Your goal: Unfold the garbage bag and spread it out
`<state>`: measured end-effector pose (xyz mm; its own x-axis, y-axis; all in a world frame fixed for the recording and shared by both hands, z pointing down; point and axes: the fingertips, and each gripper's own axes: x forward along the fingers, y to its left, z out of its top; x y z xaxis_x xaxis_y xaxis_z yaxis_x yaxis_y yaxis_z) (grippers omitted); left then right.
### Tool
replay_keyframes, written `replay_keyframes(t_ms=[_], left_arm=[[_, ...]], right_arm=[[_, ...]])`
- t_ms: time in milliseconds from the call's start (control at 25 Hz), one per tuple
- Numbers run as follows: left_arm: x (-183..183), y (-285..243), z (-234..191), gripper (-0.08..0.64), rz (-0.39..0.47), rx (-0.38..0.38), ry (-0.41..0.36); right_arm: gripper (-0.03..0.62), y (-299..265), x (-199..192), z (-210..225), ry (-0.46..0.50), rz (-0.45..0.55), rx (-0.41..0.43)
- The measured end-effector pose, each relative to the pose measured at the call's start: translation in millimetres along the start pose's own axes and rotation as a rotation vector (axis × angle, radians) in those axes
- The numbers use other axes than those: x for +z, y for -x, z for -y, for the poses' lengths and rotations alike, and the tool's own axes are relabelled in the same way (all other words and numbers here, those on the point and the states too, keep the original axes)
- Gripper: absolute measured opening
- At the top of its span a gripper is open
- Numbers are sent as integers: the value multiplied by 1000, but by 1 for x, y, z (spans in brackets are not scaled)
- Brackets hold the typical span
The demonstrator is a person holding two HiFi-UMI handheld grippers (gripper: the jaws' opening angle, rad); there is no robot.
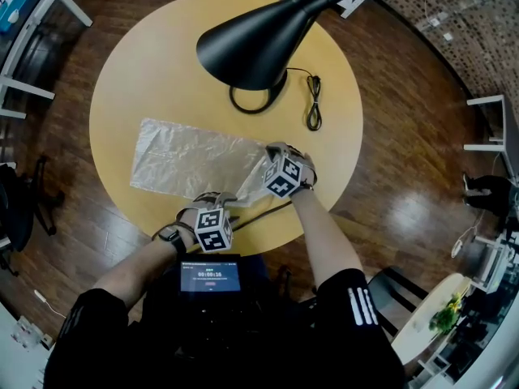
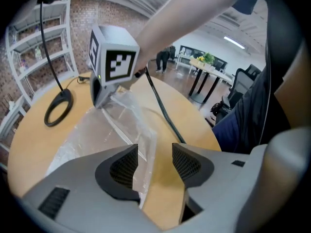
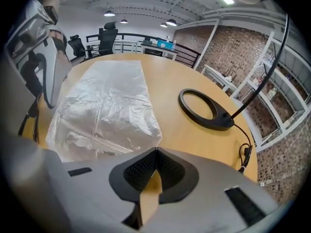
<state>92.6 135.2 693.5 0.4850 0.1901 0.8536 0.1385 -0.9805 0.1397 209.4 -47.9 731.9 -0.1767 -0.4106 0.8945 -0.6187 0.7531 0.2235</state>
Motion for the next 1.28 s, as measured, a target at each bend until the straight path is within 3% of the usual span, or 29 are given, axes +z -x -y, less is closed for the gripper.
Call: replay_keyframes(t_ms=[160, 320, 560, 760, 840, 960, 1160, 1280], left_arm=[[40, 2, 5, 236, 80, -16, -93], [54, -32, 9, 247, 41, -30, -168], [35, -69, 26, 247, -60, -134, -161], [34, -72, 29, 247, -34, -188, -57], [35, -72, 29, 247, -30, -194, -57], [35, -72, 27, 245, -27, -193, -58], [34, -70, 30, 245, -25, -201, -38], [34, -68, 31, 245, -21, -208, -30]], right_arm=[[12, 1, -3, -1, -10, 3, 12], [12, 0, -4, -2, -17, -9, 17], [12, 2, -1, 0, -35, -9, 18], [17, 0, -3, 2, -80, 0, 22], [69, 2, -1, 6, -157, 19, 38], [74, 23, 16, 22, -299, 112, 46], [78, 74, 40, 29, -390, 291, 46], [78, 100, 45, 29, -520, 447, 87]])
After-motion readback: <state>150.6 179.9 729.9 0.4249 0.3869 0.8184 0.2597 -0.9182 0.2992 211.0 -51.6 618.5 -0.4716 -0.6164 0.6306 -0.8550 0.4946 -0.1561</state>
